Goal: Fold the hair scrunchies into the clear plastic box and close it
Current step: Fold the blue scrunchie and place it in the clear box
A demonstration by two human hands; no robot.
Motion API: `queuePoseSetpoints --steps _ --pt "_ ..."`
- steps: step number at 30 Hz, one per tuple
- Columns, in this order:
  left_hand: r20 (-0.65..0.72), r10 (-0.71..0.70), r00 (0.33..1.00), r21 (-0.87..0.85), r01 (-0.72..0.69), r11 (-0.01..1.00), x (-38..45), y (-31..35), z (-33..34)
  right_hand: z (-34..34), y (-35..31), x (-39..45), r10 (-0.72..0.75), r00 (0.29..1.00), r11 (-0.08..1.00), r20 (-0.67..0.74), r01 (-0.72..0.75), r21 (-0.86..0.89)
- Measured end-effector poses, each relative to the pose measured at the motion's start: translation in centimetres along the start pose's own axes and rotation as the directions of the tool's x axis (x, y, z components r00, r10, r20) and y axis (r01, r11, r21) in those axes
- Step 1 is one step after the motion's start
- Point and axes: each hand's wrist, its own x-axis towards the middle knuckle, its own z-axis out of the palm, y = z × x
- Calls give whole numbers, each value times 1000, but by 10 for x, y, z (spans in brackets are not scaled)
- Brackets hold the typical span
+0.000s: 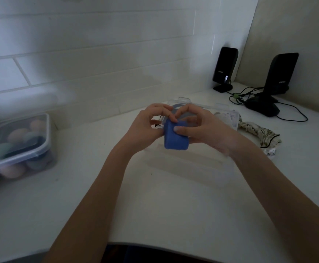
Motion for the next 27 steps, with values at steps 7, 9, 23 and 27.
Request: queuePoseSetpoints --steps 7,9,23,27 --pt "-166 -183 969 -116 165 980 3 -10 7 22 4 -3 13 994 912 -111 -57 -406" --pt "-112 -221 969 -108 209 972 3 -16 9 28 9 -3 -16 995 845 -101 -40 -533" --pt "-105 -349 931 -158 331 930 4 -17 6 27 4 -9 92 977 364 192 147 -920" --pt "-122 -357 926 -168 335 927 4 -17 7 28 3 -4 81 973 317 217 182 -931"
